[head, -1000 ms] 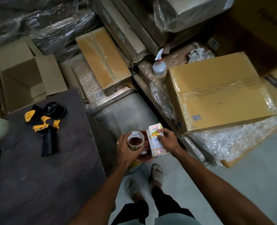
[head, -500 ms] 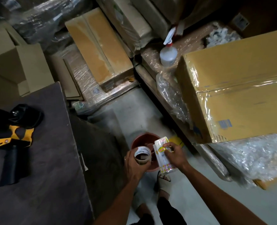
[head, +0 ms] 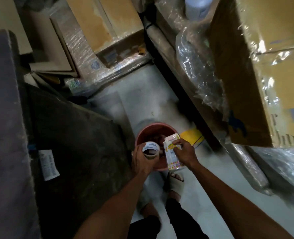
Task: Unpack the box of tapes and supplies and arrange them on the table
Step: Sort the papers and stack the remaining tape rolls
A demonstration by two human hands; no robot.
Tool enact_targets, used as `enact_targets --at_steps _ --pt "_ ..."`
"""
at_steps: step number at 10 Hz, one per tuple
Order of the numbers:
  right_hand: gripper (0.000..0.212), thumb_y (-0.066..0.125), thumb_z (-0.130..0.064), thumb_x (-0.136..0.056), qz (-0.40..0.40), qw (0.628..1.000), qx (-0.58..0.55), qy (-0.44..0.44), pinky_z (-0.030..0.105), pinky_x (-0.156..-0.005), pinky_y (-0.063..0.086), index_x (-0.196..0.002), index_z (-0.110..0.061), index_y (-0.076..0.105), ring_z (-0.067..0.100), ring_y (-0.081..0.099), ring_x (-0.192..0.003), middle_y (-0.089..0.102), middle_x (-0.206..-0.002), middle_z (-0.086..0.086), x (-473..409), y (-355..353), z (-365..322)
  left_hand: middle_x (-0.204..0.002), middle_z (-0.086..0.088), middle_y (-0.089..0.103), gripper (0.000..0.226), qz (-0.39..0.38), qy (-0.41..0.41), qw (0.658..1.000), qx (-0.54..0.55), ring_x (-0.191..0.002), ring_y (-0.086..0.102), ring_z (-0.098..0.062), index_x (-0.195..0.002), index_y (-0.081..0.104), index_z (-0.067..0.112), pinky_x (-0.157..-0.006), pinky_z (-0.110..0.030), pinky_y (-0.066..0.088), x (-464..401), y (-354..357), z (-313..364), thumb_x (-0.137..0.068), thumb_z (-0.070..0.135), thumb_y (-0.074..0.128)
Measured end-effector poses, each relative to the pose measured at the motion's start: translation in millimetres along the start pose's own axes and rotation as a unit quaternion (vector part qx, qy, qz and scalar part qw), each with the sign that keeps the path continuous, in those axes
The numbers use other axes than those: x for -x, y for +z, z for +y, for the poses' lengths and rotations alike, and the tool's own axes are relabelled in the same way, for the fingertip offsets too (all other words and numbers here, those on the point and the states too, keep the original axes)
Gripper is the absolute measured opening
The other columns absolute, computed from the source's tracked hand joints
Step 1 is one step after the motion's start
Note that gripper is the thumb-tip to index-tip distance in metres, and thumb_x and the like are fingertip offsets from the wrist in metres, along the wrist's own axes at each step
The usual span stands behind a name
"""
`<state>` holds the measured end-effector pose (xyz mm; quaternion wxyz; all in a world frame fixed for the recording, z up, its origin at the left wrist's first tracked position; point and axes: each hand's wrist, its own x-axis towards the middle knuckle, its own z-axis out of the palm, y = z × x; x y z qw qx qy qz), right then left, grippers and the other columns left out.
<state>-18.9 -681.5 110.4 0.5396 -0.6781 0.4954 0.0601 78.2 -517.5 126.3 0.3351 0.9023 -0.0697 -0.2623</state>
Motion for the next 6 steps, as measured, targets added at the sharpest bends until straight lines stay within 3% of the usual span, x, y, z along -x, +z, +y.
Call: enact_targets --at_steps 2,3,4,5,6 --pt "0.024 0.066 -0.002 -0.082 -0.013 1.000 0.009 0.007 0.022 -0.072 0.044 -0.097 -0.021 0.070 0.023 0.067 -0.093 0.072 -0.106 0.000 -28.1 26.3 20.2 -0.112 0.008 0.068 0.068 0.001 -0.011 1.000 -0.004 -0.106 0.064 -0.017 -0.112 0.067 0.030 -0.092 -0.038 0.054 -22.7 29.0 -38.9 -0.050 0.046 0.089" --pt "0.021 0.065 -0.003 -0.085 -0.023 1.000 0.016 -0.002 0.020 -0.075 0.042 -0.102 -0.015 0.070 0.022 0.065 -0.102 0.070 -0.108 -0.001 -45.6 37.2 28.7 -0.116 0.004 0.065 0.062 0.010 -0.016 1.000 0.009 -0.108 0.059 -0.011 -0.110 0.066 0.027 -0.096 -0.025 0.047 -33.0 43.5 -43.4 -0.055 0.033 0.093" --pt "0.021 0.063 -0.008 -0.089 -0.030 0.999 0.036 0.001 0.023 -0.079 0.045 -0.107 -0.015 0.072 0.024 0.064 -0.108 0.070 -0.115 0.002 -51.9 43.9 32.8 -0.121 -0.001 0.061 0.065 0.006 -0.015 1.000 0.000 -0.110 0.054 -0.014 -0.116 0.066 0.021 -0.096 -0.023 0.041 -38.2 49.4 -47.4 -0.057 0.022 0.093" --pt "0.026 0.057 -0.020 -0.095 -0.026 0.994 0.100 0.022 0.034 -0.088 0.050 -0.116 -0.023 0.072 0.031 0.063 -0.111 0.071 -0.120 0.006 -49.4 45.1 34.5 -0.129 -0.008 0.059 0.064 -0.022 -0.047 0.998 -0.046 -0.123 0.052 -0.027 -0.126 0.062 0.017 -0.102 -0.033 0.042 -37.7 45.6 -49.5 -0.066 0.021 0.085" --pt "0.025 0.054 -0.022 -0.097 -0.036 0.992 0.114 0.027 0.034 -0.086 0.049 -0.114 -0.020 0.072 0.033 0.063 -0.110 0.071 -0.117 0.009 -39.8 42.2 36.2 -0.123 -0.005 0.064 0.050 -0.047 -0.042 0.995 -0.080 -0.121 0.053 -0.026 -0.124 0.063 0.022 -0.099 -0.035 0.044 -32.7 36.9 -46.3 -0.076 0.028 0.077"
